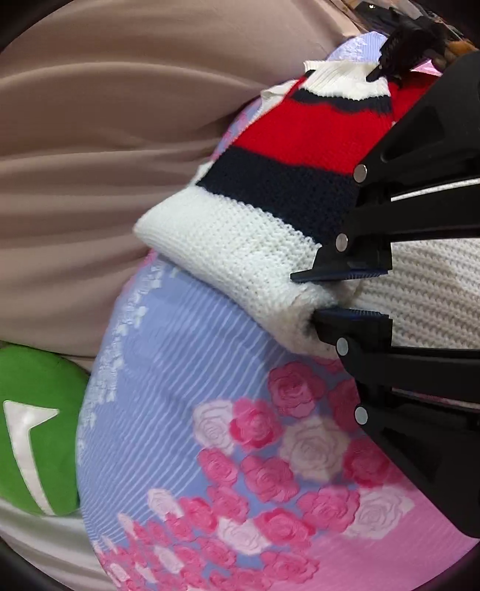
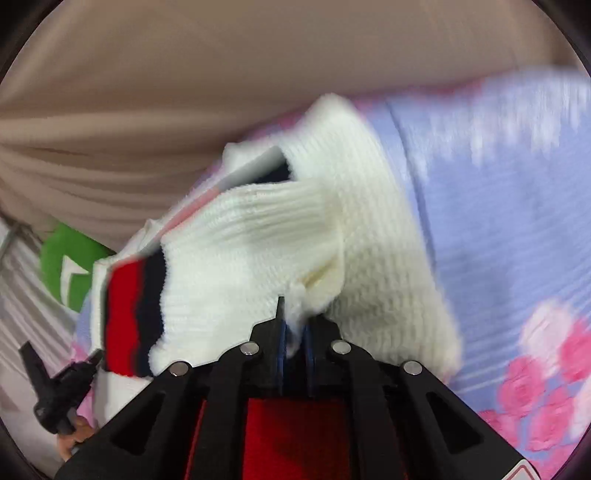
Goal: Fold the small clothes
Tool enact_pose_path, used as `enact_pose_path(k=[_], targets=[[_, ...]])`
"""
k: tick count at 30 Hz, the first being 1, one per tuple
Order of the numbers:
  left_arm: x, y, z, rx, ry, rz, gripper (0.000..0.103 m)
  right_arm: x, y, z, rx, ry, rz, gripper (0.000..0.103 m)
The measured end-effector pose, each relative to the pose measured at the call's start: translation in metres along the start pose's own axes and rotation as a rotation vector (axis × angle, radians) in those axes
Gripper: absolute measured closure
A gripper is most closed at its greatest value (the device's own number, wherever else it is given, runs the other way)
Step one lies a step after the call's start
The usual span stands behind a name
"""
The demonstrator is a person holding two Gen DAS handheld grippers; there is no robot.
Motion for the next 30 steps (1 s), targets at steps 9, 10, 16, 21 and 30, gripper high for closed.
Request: enact_pose_path(k=[9, 10, 16, 21, 30], targets=[[0.008, 0.086, -0.039, 0.033, -0.133, -0.170, 0.080, -0.011, 0.027, 0.073, -0.018, 0.319, -0.116, 0.081], [0.003, 0.083, -0.055, 0.044, -0.158, -0.175, 0.072, -0.017, 0.011, 0.091, -0.055, 0.348, -0.090, 0.079], [0.000, -0.018, -0.106, -0.068, -0.294, -0.011, 0.067, -0.023, -0.105, 0.142, -0.154, 0.435, 0.118, 0.077], [-0.023, -0.039, -0.053, -0.042, -0.248, -0.010, 0.088, -0.042, -0.080, 0.038, 0.018, 0.262, 0.043, 0.103], [0.001, -0.025, -0.050, -0.091, -0.252, -0.065, 0.078, -0.016, -0.063, 0.054, 0.165, 0.396, 0.027, 0.083]])
Point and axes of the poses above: each gripper's, at about its wrist camera, not at the fingertips, and y roughly against the way its jaws point, z to its left, x to its underside, the point moved 1 cm from there along -y, roughly the way its jaws point, and after that the axes turned 15 degrees about y, right-handed, at the moved point
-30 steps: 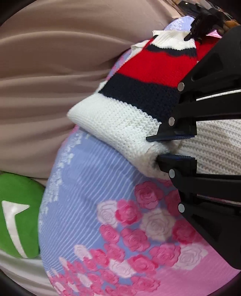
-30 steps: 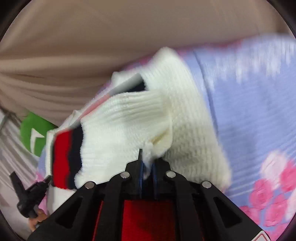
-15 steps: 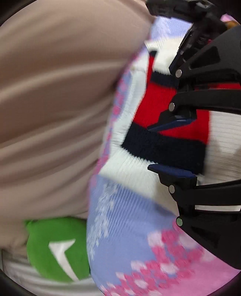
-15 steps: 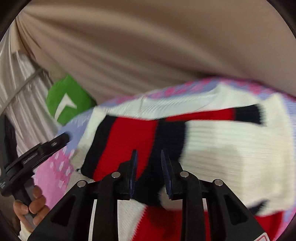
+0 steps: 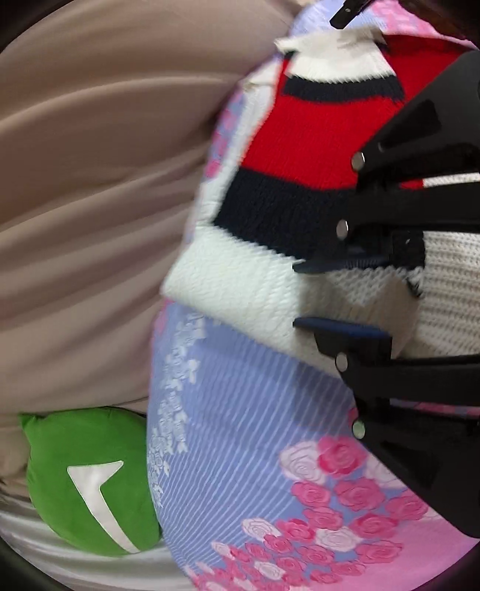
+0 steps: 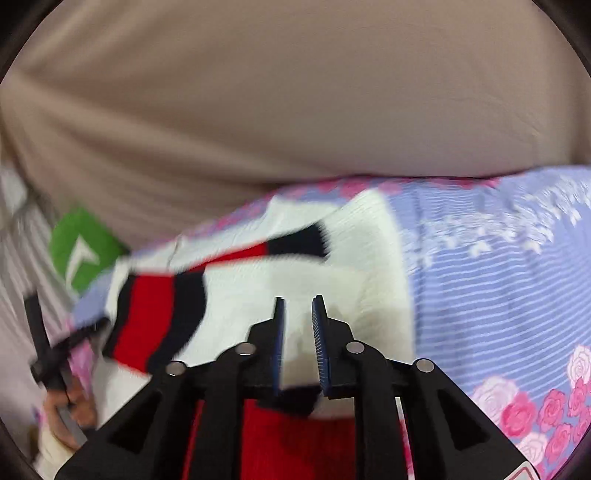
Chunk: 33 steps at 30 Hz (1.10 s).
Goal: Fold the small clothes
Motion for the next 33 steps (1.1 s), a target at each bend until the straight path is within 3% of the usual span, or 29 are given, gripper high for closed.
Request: enact_pose_path(k=[1, 3, 5, 7, 10, 14, 17, 19, 23, 25, 30, 31, 32, 33], targets=[[0.003, 0.001, 0.000, -0.016, -0.011, -0.005, 0.078, 0.005, -0.017, 0.003, 0.058, 0.026, 0.062, 0.086], [0.005, 0.014, 0.007, -0.013, -0.004, -0.011, 0.079, 0.011, -0.011, 0.003, 0.069, -0.010, 0.037, 0.087], [0.011, 0.040, 0.018, 0.004, -0.008, -0.014, 0.079, 0.016, 0.021, 0.000, 0.043, -0.064, -0.003, 0.076], [0.022, 0.076, 0.033, -0.009, -0.045, -0.045, 0.062, 0.038, 0.060, 0.002, -0.017, -0.070, -0.042, 0.075], [0.047, 0.125, 0.065, -0.026, -0.076, -0.062, 0.037, 0.088, 0.111, 0.015, -0.057, -0.044, -0.044, 0.055], [0.089, 0.177, 0.112, -0.005, -0.031, 0.034, 0.030, 0.179, 0.163, 0.027, -0.146, -0.049, 0.002, 0.045], [0.126, 0.201, 0.142, 0.067, 0.038, 0.150, 0.029, 0.244, 0.218, 0.024, -0.187, -0.092, 0.048, 0.043], [0.149, 0.211, 0.155, 0.122, 0.096, 0.224, 0.029, 0.277, 0.232, 0.026, -0.213, -0.126, 0.078, 0.042], [0.177, 0.214, 0.152, 0.246, 0.169, 0.318, 0.029, 0.287, 0.252, 0.037, -0.249, -0.135, 0.032, 0.036], [0.181, 0.214, 0.143, 0.255, 0.160, 0.293, 0.019, 0.281, 0.247, 0.040, -0.275, -0.145, 0.027, 0.033], [0.180, 0.204, 0.125, 0.254, 0.159, 0.264, 0.022, 0.262, 0.227, 0.048, -0.263, -0.148, 0.041, 0.032], [0.180, 0.201, 0.122, 0.253, 0.150, 0.264, 0.033, 0.259, 0.225, 0.049, -0.260, -0.145, 0.039, 0.032], [0.180, 0.199, 0.121, 0.242, 0.147, 0.262, 0.038, 0.257, 0.223, 0.050, -0.251, -0.141, 0.037, 0.032], [0.179, 0.198, 0.119, 0.235, 0.147, 0.256, 0.053, 0.254, 0.220, 0.051, -0.245, -0.140, 0.039, 0.040]])
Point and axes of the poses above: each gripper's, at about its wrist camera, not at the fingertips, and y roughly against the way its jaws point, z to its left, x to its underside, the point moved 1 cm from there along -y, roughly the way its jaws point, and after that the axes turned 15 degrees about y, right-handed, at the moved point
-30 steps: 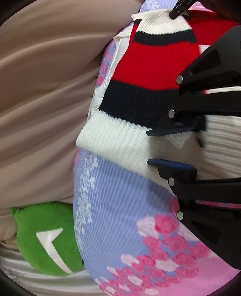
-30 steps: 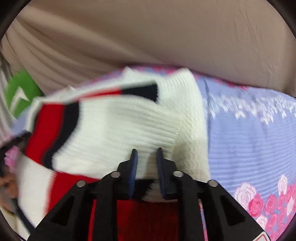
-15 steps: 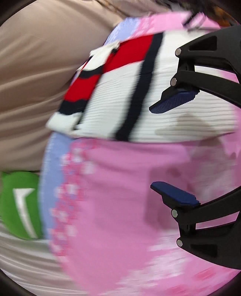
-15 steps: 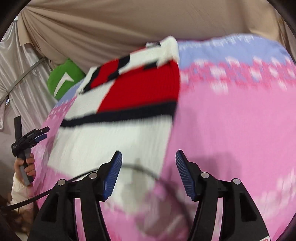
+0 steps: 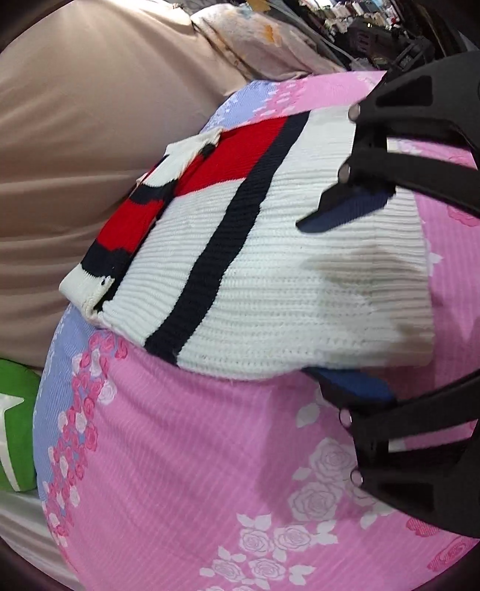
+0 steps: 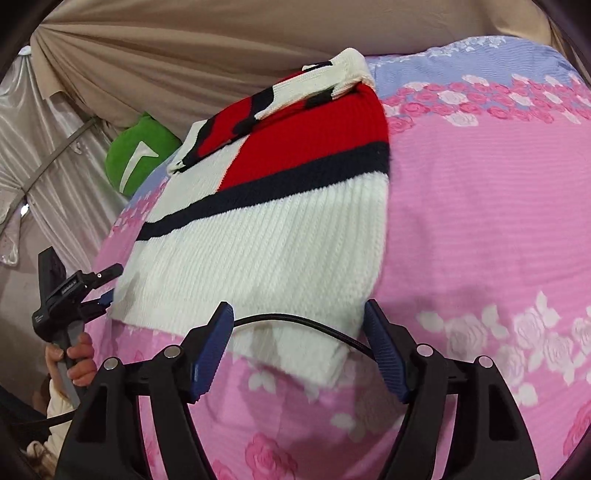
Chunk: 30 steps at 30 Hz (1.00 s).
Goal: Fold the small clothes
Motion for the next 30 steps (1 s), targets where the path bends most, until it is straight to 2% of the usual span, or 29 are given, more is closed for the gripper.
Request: enact_pose_path(k=[1, 2, 3, 4, 5, 8, 11, 14, 18, 22, 24, 26, 28, 30], targets=[[-0.001, -0.005, -0.002, 0.014, 0.005, 0.025, 0.079, -0.002, -0.002, 0.000, 0.005, -0.001, 0.005, 0.048], [-0.002, -0.008, 0.000, 0.022, 0.022, 0.052, 0.085, -0.002, -0.003, -0.001, 0.009, -0.009, 0.009, 0.071], [-0.003, -0.007, 0.001, 0.038, 0.044, 0.056, 0.091, -0.002, -0.002, -0.003, -0.004, -0.033, -0.004, 0.084], [-0.003, -0.004, 0.000, 0.048, 0.050, 0.057, 0.096, -0.001, 0.002, -0.005, -0.015, -0.050, -0.025, 0.094], [-0.001, 0.005, -0.003, 0.059, 0.046, 0.047, 0.096, 0.000, 0.010, -0.007, -0.031, -0.065, -0.050, 0.097], [0.007, 0.038, -0.014, 0.088, -0.003, -0.003, 0.097, 0.006, 0.049, -0.001, -0.032, -0.055, -0.149, 0.098], [0.026, 0.087, -0.026, 0.137, -0.079, -0.044, 0.097, 0.018, 0.095, 0.011, -0.034, -0.029, -0.226, 0.099], [0.050, 0.129, -0.032, 0.184, -0.121, -0.051, 0.097, 0.037, 0.137, 0.021, -0.041, 0.000, -0.259, 0.099], [0.089, 0.204, -0.028, 0.254, -0.156, -0.072, 0.097, 0.073, 0.205, 0.034, -0.063, 0.016, -0.281, 0.099], [0.093, 0.258, -0.031, 0.289, -0.164, -0.181, 0.097, 0.081, 0.265, 0.051, -0.077, 0.043, -0.381, 0.099], [0.077, 0.262, -0.042, 0.302, -0.169, -0.221, 0.097, 0.063, 0.279, 0.055, -0.086, 0.086, -0.452, 0.099], [0.045, 0.244, -0.057, 0.296, -0.170, -0.241, 0.097, 0.035, 0.275, 0.054, -0.093, 0.139, -0.503, 0.099], [0.012, 0.215, -0.075, 0.258, -0.183, -0.267, 0.097, -0.006, 0.248, 0.043, -0.051, 0.177, -0.514, 0.099], [-0.032, 0.165, -0.093, 0.192, -0.163, -0.256, 0.097, -0.053, 0.198, 0.021, 0.024, 0.170, -0.462, 0.099]])
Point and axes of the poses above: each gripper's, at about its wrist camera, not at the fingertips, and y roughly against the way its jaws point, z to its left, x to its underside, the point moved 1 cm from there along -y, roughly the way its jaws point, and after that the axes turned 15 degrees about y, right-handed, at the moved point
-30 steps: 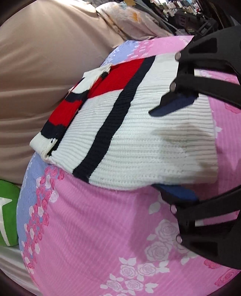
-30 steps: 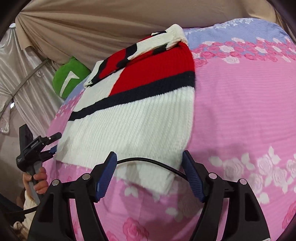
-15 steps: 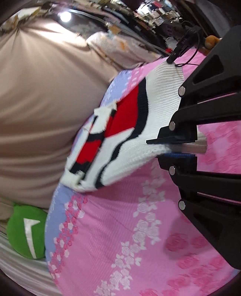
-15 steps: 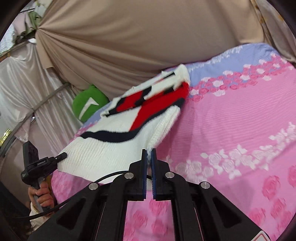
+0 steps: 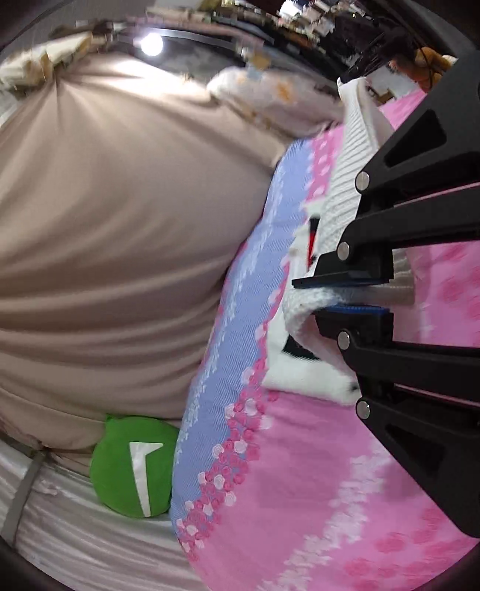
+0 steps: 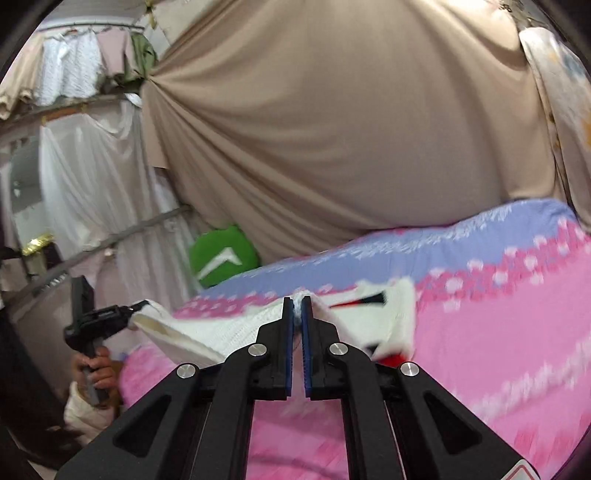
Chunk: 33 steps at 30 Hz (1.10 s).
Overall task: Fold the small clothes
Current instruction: 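Grasp the sweater side edge with the right gripper and fold it inward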
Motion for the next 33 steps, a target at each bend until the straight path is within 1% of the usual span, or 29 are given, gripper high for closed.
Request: enact_pose_path(k=[1, 2, 3, 4, 5, 6, 7, 8, 9, 10, 11, 12, 13, 14, 16, 18, 20, 21, 22, 23, 24, 25, 26, 27, 28, 30, 31, 32, 33], targets=[[-0.012, -0.031, 0.001, -0.036, 0.011, 0.014, 0.096, -0.003, -0.035, -0.014, 0.041, -0.002, 0.036, 0.099], [-0.024, -0.073, 0.005, -0.080, 0.028, 0.036, 0.096, -0.003, -0.065, -0.024, 0.052, -0.010, 0.070, 0.099], [-0.027, -0.106, 0.008, -0.114, 0.024, 0.069, 0.096, 0.000, -0.106, -0.038, 0.037, -0.025, 0.135, 0.098], [-0.030, -0.136, 0.013, -0.166, 0.018, 0.088, 0.093, 0.004, -0.136, -0.047, 0.057, -0.032, 0.179, 0.098], [-0.029, -0.164, 0.019, -0.215, 0.025, 0.102, 0.092, 0.010, -0.161, -0.056, 0.079, -0.035, 0.218, 0.096], [-0.027, -0.193, 0.029, -0.250, 0.032, 0.146, 0.090, 0.017, -0.183, -0.063, 0.089, -0.050, 0.258, 0.095], [-0.025, -0.207, 0.038, -0.295, 0.045, 0.169, 0.089, 0.020, -0.190, -0.068, 0.105, -0.072, 0.262, 0.094], [-0.024, -0.214, 0.046, -0.325, 0.068, 0.181, 0.087, 0.020, -0.187, -0.070, 0.105, -0.086, 0.232, 0.092], [-0.023, -0.209, 0.052, -0.297, 0.089, 0.176, 0.085, 0.021, -0.181, -0.071, 0.100, -0.085, 0.209, 0.090], [-0.023, -0.199, 0.054, -0.270, 0.092, 0.156, 0.073, 0.021, -0.171, -0.070, 0.098, -0.080, 0.194, 0.087], [-0.022, -0.184, 0.053, -0.259, 0.080, 0.122, 0.063, 0.022, -0.162, -0.069, 0.097, -0.076, 0.190, 0.074], [-0.019, -0.163, 0.050, -0.254, 0.055, 0.075, 0.039, 0.025, -0.151, -0.067, 0.086, -0.076, 0.192, 0.060], [-0.015, -0.147, 0.048, -0.251, 0.034, 0.049, 0.025, 0.031, -0.140, -0.064, 0.072, -0.077, 0.198, 0.055], [-0.009, -0.132, 0.046, -0.249, 0.008, 0.034, 0.024, 0.040, -0.128, -0.060, 0.066, -0.080, 0.209, 0.053], [0.009, -0.112, 0.048, -0.285, -0.040, 0.051, 0.024, 0.056, -0.115, -0.051, 0.052, -0.083, 0.242, 0.051], [0.030, -0.102, 0.058, -0.316, -0.033, 0.095, 0.024, 0.076, -0.104, -0.044, 0.056, -0.093, 0.280, 0.044], [0.048, -0.102, 0.072, -0.341, -0.005, 0.155, 0.024, 0.092, -0.101, -0.040, 0.056, -0.113, 0.320, 0.040], [0.058, -0.104, 0.080, -0.353, 0.005, 0.187, 0.032, 0.102, -0.102, -0.037, 0.072, -0.124, 0.360, 0.040], [0.064, -0.106, 0.085, -0.364, 0.002, 0.212, 0.054, 0.107, -0.105, -0.035, 0.073, -0.120, 0.382, 0.040], [0.070, -0.111, 0.090, -0.381, 0.000, 0.245, 0.067, 0.111, -0.108, -0.031, 0.062, -0.097, 0.400, 0.048], [0.073, -0.113, 0.093, -0.386, 0.015, 0.257, 0.081, 0.112, -0.109, -0.026, 0.059, -0.074, 0.406, 0.082], [0.072, -0.110, 0.092, -0.383, 0.020, 0.252, 0.089, 0.109, -0.107, -0.022, 0.065, -0.064, 0.411, 0.097], [0.070, -0.105, 0.088, -0.378, 0.009, 0.247, 0.091, 0.104, -0.100, -0.021, 0.060, -0.069, 0.382, 0.095], [0.068, -0.096, 0.085, -0.374, 0.001, 0.230, 0.092, 0.094, -0.085, -0.019, 0.052, -0.079, 0.324, 0.095], [0.066, -0.088, 0.081, -0.366, -0.009, 0.216, 0.094, 0.086, -0.070, -0.018, 0.064, -0.080, 0.282, 0.096], [0.064, -0.071, 0.080, -0.369, -0.019, 0.199, 0.094, 0.082, -0.049, -0.023, 0.104, -0.089, 0.248, 0.099], [0.066, -0.068, 0.083, -0.377, -0.014, 0.206, 0.094, 0.088, -0.045, -0.027, 0.131, -0.094, 0.268, 0.103], [0.070, -0.071, 0.091, -0.397, -0.008, 0.224, 0.094, 0.096, -0.046, -0.032, 0.163, -0.099, 0.304, 0.103], [0.079, -0.079, 0.104, -0.426, 0.013, 0.257, 0.094, 0.111, -0.051, -0.041, 0.215, -0.108, 0.371, 0.103]])
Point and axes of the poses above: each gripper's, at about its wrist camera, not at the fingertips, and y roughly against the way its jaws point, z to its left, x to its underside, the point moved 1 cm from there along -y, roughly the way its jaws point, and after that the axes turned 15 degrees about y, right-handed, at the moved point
